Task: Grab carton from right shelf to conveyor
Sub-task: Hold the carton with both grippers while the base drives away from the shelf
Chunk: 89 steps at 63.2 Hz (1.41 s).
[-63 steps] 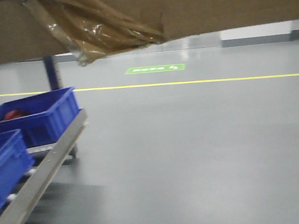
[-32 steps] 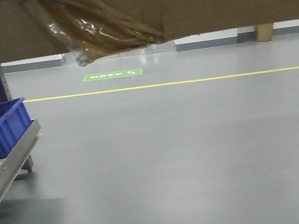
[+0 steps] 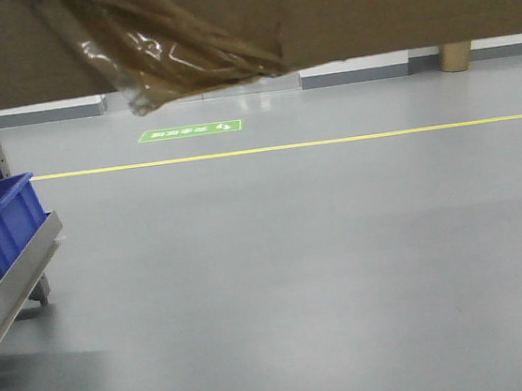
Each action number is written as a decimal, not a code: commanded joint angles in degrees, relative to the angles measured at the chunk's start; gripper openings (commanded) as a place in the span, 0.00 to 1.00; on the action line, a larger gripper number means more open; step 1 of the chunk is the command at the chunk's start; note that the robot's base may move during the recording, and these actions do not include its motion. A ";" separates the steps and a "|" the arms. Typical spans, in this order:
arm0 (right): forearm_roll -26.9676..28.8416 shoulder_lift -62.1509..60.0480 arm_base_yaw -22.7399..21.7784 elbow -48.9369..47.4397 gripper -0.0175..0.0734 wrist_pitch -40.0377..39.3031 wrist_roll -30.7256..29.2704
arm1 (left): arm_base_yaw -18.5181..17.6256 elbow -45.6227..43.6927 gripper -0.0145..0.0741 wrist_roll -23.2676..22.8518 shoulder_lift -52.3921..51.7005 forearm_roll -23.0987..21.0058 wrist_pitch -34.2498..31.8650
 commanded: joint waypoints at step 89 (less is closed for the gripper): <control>0.43 -1.11 0.12 -0.29 0.12 -2.66 -1.48 | -0.24 -0.08 0.14 0.92 -0.55 2.06 -1.40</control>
